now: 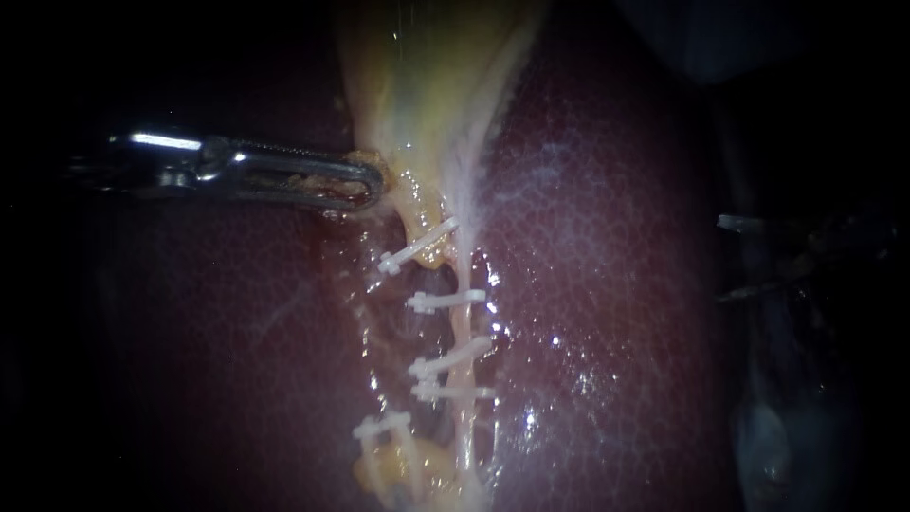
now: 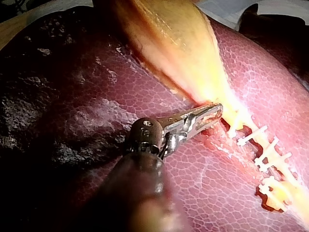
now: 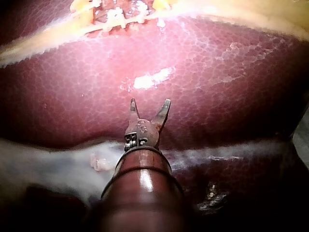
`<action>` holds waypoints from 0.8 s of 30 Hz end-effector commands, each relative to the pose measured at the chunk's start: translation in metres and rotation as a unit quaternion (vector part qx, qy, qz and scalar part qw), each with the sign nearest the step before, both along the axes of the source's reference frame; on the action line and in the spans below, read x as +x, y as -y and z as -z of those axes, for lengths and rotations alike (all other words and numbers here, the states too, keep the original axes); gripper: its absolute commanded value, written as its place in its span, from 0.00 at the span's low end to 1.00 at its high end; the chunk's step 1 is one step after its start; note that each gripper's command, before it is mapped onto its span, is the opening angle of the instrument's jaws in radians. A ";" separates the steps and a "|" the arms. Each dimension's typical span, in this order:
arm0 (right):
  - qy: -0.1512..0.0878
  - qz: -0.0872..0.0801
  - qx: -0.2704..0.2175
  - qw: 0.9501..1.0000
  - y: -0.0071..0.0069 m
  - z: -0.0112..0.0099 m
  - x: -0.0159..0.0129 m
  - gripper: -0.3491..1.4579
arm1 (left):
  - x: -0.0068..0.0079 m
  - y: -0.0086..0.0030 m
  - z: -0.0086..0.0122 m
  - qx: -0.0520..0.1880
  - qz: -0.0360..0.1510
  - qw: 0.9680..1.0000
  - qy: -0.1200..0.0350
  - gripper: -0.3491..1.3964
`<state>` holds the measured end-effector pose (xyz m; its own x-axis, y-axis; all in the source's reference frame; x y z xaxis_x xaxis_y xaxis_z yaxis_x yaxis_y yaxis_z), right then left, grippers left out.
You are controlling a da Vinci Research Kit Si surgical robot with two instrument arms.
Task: Go to the cutting position right tube
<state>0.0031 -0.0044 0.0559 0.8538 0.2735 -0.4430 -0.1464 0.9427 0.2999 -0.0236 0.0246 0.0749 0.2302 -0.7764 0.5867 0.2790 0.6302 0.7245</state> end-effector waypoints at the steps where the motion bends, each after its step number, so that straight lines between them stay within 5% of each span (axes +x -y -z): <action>1: 0.000 0.001 0.002 1.000 0.0001 0.0000 0.0000 0.95 | 0.0000 0.0000 0.0000 0.000 0.000 1.000 0.000 0.00; 8: -0.009 0.004 0.024 1.000 0.0001 -0.0001 0.0001 0.95 | 0.0008 -0.0003 0.0008 0.002 -0.002 1.000 0.002 0.00; 24: -0.009 0.004 0.024 1.000 0.0001 -0.0003 0.0002 0.95 | 0.0084 -0.0050 0.0074 -0.001 0.032 0.999 -0.004 0.00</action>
<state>0.0033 -0.0045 0.0562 0.8475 0.2886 -0.4455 -0.1337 0.9283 0.3471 -0.0151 0.0296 0.0674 0.1842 -0.7890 0.5862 0.3230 0.6118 0.7220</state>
